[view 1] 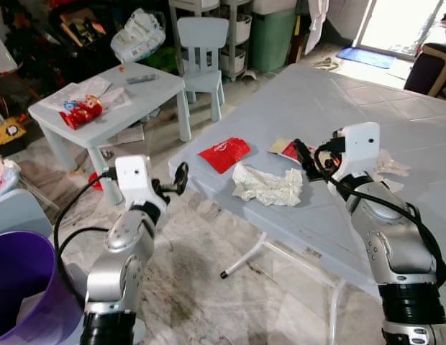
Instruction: Picking trash to rubbish bin
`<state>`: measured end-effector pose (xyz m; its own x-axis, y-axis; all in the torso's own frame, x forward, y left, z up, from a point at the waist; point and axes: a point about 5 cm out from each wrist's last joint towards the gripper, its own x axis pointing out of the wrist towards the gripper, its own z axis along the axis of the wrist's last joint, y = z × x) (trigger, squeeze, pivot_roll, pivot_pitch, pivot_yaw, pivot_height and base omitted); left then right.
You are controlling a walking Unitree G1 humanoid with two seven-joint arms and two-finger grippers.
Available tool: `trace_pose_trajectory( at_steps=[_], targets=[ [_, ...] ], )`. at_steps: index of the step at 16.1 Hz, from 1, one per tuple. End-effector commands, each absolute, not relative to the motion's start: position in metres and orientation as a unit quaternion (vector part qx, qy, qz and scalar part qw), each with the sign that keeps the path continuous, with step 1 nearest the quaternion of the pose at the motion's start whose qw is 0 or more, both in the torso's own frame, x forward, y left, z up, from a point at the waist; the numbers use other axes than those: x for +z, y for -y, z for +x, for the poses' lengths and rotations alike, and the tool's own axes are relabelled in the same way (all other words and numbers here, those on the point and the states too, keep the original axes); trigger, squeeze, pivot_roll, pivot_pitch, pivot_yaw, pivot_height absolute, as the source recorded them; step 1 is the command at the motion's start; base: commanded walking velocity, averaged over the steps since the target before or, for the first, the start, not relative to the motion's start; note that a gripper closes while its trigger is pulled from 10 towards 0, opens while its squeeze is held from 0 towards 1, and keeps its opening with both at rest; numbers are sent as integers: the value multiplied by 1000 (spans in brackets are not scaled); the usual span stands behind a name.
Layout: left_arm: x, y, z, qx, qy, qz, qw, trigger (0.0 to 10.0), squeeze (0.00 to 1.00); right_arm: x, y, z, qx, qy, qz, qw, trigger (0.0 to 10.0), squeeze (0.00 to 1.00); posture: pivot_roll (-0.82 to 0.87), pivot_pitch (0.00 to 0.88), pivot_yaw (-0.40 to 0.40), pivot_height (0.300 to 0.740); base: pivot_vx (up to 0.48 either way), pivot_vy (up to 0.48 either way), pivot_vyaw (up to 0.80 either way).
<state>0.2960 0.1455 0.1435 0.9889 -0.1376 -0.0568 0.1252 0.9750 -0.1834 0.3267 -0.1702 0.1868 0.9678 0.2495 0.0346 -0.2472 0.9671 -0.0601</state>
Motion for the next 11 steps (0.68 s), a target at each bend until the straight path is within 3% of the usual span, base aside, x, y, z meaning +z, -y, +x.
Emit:
trace_pose_trajectory(
  at_steps=[1,7,10,11],
  targets=[
    [143,-140,288,-81,-36,-75,993,10000,0,194,167,330,151,19,-28,988,10000,0,79,66,-39,740,0,0,0],
    [133,-134,271,-97,-54,-61,992,10000,0,185,144,324,302,-38,-53,951,10000,0,87,69,-59,740,0,0,0],
    [126,-131,262,-128,-77,-54,987,10000,0,181,140,326,313,-54,-55,947,10000,0,94,68,-59,740,0,0,0],
    [126,-129,260,-143,-81,-52,985,10000,0,168,139,327,319,-85,-90,940,10000,0,102,68,-59,740,0,0,0]
  ],
)
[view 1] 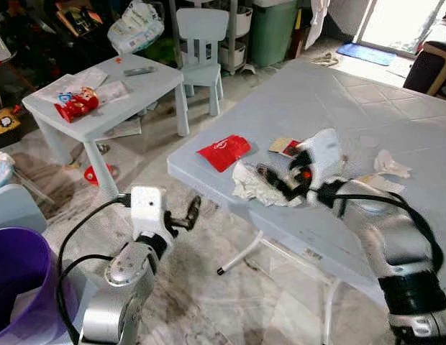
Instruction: Picking trash to rubbish bin
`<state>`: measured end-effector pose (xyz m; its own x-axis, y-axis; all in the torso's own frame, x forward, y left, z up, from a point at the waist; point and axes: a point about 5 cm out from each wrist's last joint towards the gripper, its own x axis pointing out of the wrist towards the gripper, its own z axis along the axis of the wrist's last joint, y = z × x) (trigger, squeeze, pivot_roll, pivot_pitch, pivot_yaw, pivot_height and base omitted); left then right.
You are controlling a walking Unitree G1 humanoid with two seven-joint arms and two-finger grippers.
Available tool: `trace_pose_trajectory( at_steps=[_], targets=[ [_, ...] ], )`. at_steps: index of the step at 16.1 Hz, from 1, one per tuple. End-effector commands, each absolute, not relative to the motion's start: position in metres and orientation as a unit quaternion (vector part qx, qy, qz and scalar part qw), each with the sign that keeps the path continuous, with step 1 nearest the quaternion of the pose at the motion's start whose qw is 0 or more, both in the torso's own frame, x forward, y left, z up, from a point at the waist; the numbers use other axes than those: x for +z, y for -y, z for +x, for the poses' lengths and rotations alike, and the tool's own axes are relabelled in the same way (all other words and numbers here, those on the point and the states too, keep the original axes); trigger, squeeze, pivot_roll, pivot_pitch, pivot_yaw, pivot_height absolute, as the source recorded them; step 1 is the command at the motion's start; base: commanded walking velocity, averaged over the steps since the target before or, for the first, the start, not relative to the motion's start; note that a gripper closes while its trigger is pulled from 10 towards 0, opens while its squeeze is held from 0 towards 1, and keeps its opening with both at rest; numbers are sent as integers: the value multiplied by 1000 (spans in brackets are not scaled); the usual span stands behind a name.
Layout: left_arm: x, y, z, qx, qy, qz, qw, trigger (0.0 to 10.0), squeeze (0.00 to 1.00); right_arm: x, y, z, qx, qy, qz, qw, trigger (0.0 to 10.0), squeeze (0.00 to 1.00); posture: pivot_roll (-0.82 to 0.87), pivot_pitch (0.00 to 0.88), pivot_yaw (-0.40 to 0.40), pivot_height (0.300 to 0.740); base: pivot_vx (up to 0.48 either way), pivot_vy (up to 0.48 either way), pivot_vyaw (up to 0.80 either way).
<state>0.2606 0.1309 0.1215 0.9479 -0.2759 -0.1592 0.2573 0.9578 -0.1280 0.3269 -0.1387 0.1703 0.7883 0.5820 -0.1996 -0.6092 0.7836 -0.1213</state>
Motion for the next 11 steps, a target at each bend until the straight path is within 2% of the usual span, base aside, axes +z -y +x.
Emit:
trace_pose_trajectory(
  at_steps=[1,2,3,4,9,10,11],
  targets=[
    [127,-126,257,-158,-81,-45,983,10000,0,158,137,328,324,-102,-106,935,10000,0,102,68,-59,740,0,0,0],
    [128,-125,257,-160,-79,-43,983,10000,0,157,132,329,328,-103,-93,934,10000,361,108,68,-59,740,0,0,0],
    [129,-124,258,-161,-77,-49,983,10000,0,156,131,329,327,-105,-93,934,10000,1000,108,68,-59,740,0,0,0],
    [132,-121,258,-165,-68,-61,982,10000,1000,154,128,328,334,-105,-99,932,10000,1000,109,66,-59,740,0,0,0],
    [133,-117,257,-173,-69,-52,981,10000,1000,159,124,330,319,-55,-134,937,10000,1000,108,70,-55,740,0,0,0],
    [133,-117,257,-176,-70,-50,981,10000,0,158,122,332,315,-46,-142,937,10000,1000,108,70,-55,740,0,0,0],
    [133,-116,257,-177,-70,-50,981,10000,0,159,122,332,314,-42,-144,938,10000,1000,108,70,-55,740,0,0,0]
  ],
)
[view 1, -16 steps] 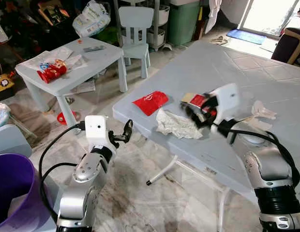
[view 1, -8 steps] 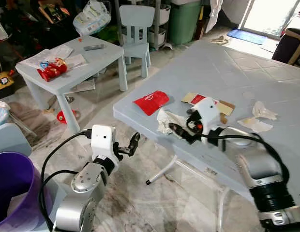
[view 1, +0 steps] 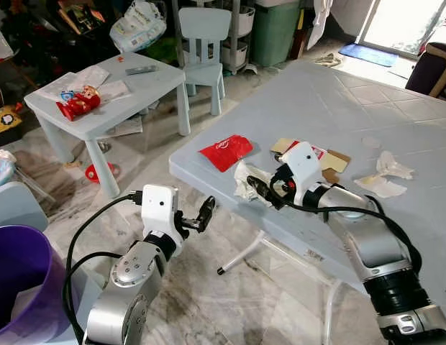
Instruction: Picking trash to rubbish bin
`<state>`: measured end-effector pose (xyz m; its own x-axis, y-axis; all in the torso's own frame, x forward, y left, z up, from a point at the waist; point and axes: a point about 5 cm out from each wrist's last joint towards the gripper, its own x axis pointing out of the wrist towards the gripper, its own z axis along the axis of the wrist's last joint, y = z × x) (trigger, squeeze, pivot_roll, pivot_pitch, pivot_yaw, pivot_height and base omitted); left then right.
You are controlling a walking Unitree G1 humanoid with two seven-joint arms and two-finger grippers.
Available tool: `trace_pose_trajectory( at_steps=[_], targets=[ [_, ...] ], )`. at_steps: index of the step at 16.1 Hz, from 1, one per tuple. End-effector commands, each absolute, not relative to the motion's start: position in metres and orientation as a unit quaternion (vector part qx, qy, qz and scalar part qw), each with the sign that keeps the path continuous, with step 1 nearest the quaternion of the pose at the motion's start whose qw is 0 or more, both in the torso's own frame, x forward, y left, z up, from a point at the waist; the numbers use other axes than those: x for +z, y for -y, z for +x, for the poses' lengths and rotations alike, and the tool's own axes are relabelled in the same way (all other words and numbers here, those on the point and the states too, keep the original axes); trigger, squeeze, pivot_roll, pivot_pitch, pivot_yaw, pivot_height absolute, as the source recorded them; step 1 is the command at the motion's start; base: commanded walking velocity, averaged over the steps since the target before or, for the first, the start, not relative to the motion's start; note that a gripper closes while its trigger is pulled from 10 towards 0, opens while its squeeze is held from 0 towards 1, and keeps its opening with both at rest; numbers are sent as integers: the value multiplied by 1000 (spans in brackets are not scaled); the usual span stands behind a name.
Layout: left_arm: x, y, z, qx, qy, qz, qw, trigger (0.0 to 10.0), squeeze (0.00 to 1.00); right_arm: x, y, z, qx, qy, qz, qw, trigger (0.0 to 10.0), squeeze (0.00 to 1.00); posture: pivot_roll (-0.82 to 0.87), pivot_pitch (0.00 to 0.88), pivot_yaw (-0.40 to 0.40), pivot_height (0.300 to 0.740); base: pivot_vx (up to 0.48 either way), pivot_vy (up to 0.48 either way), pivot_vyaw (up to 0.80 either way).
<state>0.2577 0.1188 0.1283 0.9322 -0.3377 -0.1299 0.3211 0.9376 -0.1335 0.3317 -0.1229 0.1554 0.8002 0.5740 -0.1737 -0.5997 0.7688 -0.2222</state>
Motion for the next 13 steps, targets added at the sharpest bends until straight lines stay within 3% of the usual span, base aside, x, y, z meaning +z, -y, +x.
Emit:
trace_pose_trajectory(
  at_steps=[1,2,13],
  targets=[
    [133,-115,258,-178,-69,-51,980,10000,0,155,120,335,315,-46,-139,938,10000,220,110,71,-58,740,0,0,0],
    [134,-115,258,-178,-69,-52,980,10000,0,151,119,335,315,-50,-136,938,10000,0,110,71,-58,740,0,0,0],
    [135,-114,258,-183,-67,-52,979,10000,0,101,130,343,254,-123,-192,940,10000,0,120,75,-56,740,0,0,0]
  ],
)
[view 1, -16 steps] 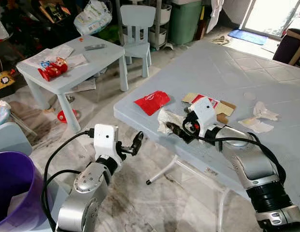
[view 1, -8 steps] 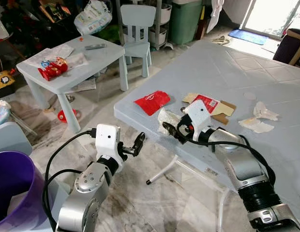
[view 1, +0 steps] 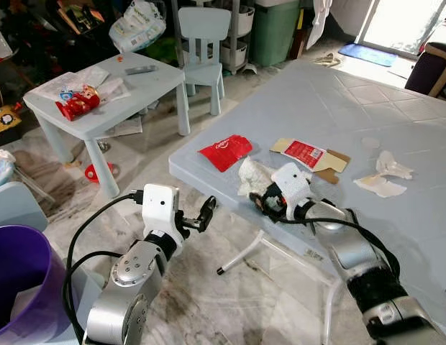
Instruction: Picking trash to rubbish bin
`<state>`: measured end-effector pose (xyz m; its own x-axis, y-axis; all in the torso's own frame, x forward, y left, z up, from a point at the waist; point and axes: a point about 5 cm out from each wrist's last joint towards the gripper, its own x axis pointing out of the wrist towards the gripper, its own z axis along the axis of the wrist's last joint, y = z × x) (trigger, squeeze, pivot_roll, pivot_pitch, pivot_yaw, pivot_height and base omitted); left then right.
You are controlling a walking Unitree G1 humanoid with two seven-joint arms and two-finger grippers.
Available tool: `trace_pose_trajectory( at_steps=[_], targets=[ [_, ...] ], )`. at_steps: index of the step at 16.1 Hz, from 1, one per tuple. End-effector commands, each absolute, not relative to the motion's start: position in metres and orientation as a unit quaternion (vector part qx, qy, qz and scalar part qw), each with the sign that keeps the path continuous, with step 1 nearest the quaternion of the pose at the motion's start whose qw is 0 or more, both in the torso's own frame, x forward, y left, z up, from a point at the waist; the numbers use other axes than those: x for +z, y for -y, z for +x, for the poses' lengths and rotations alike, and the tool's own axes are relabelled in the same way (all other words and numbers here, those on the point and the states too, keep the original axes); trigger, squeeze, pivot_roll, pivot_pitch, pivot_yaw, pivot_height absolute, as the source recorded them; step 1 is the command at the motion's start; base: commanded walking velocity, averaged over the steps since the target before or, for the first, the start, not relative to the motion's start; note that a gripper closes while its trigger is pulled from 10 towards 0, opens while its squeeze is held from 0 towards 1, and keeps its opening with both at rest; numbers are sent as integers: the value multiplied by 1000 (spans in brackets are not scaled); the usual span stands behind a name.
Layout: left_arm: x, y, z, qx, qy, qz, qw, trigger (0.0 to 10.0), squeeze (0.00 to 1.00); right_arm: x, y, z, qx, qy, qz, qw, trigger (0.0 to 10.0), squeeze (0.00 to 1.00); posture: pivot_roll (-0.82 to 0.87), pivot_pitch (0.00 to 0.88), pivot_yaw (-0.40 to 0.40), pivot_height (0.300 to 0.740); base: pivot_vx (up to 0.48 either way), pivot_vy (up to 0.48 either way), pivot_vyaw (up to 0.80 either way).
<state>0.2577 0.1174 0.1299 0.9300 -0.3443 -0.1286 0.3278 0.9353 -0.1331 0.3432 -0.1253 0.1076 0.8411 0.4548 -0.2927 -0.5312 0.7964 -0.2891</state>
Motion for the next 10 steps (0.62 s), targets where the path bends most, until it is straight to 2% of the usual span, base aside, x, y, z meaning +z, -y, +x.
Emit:
trace_pose_trajectory(
  at_steps=[1,2,3,10],
  targets=[
    [135,-114,258,-183,-67,-51,979,10000,0,98,131,343,249,-130,-195,940,10000,0,120,75,-56,740,0,0,0],
    [135,-113,257,-183,-67,-51,979,10000,0,96,132,344,249,-134,-192,940,10000,0,121,76,-56,740,0,0,0],
    [136,-113,258,-183,-67,-51,979,10000,0,94,132,344,247,-140,-182,942,0,0,121,76,-56,740,0,0,0],
    [136,-112,259,-185,-66,-50,979,10000,0,88,128,338,272,-147,-165,937,0,0,113,78,-53,740,0,0,0]
  ],
)
